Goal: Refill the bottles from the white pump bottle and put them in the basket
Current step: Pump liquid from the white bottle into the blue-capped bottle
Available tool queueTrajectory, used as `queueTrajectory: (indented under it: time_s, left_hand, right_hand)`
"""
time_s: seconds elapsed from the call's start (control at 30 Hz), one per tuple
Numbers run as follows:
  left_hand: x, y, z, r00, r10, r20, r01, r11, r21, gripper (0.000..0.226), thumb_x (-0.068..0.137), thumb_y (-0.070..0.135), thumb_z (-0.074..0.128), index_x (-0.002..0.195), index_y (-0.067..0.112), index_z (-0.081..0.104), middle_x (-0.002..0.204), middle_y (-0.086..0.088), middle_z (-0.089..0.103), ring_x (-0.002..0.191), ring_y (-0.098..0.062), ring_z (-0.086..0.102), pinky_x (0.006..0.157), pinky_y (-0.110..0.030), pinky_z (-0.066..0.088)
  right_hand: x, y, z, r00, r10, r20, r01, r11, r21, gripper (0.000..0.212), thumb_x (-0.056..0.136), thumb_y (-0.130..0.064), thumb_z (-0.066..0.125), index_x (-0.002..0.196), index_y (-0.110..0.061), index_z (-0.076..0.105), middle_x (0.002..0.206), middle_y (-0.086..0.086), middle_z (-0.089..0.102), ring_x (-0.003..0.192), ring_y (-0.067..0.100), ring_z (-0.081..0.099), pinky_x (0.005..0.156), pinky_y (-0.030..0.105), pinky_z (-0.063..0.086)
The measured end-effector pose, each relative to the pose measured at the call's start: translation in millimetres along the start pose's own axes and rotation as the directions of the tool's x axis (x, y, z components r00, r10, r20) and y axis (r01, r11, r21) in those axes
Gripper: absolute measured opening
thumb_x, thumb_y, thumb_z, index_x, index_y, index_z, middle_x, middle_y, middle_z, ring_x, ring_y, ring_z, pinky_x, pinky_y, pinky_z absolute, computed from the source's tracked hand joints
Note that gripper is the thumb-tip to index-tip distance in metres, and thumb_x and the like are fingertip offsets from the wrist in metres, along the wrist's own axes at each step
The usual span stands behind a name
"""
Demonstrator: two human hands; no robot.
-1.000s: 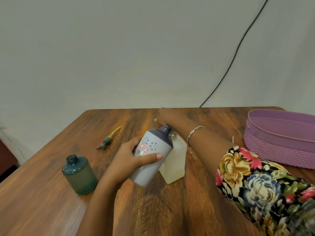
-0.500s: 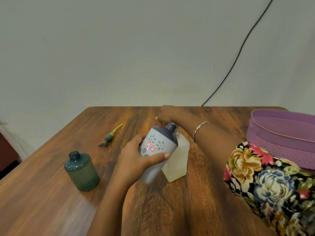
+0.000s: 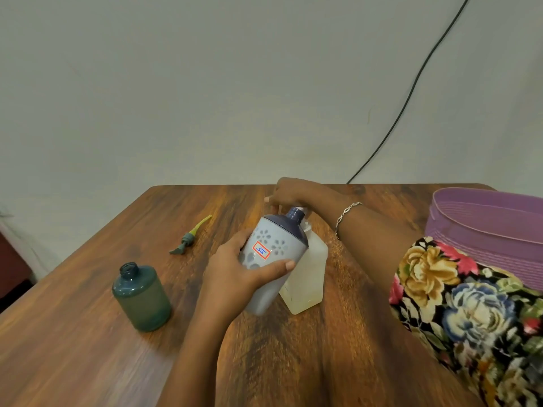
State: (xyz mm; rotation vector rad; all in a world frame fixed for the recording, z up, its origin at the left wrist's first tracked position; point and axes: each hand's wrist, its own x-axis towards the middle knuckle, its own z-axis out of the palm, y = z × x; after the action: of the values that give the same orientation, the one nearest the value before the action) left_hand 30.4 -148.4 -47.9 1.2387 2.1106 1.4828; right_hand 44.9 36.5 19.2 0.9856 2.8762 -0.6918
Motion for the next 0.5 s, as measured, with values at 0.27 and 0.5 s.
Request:
queueTrajectory:
  time_s: [0.27, 0.5]
  left_hand:
    - [-1.1, -6.2, 2.2, 1.000, -0.032, -0.001, 0.032, 0.999, -0.024, 0.068, 0.037, 0.074, 0.060, 0.095, 0.039, 0.055, 0.091, 0.011, 0.065, 0.080, -0.007, 0.062, 0.069, -0.032, 0.055]
    - [1.2, 1.4, -0.2, 1.000, -0.005, 0.011, 0.005, 1.000, -0.012, 0.078, 0.037, 0.073, 0.060, 0.103, 0.033, 0.057, 0.092, 0.008, 0.065, 0.080, -0.010, 0.063, 0.070, -0.035, 0.055]
  right_hand:
    - [4.1, 5.0, 13.4, 0.999, 0.027, -0.037, -0.028, 0.999, -0.040, 0.033, 0.099, -0.034, 0.041, 0.099, -0.006, 0.058, 0.079, 0.009, 0.052, 0.085, 0.022, 0.048, 0.060, 0.027, 0.035]
    - [-6.7, 1.1, 0.6, 0.998, -0.061, -0.028, 0.065, 0.987, 0.146, 0.048, 0.100, -0.033, 0.039, 0.106, 0.005, 0.067, 0.108, 0.015, 0.062, 0.092, 0.023, 0.053, 0.085, 0.031, 0.040]
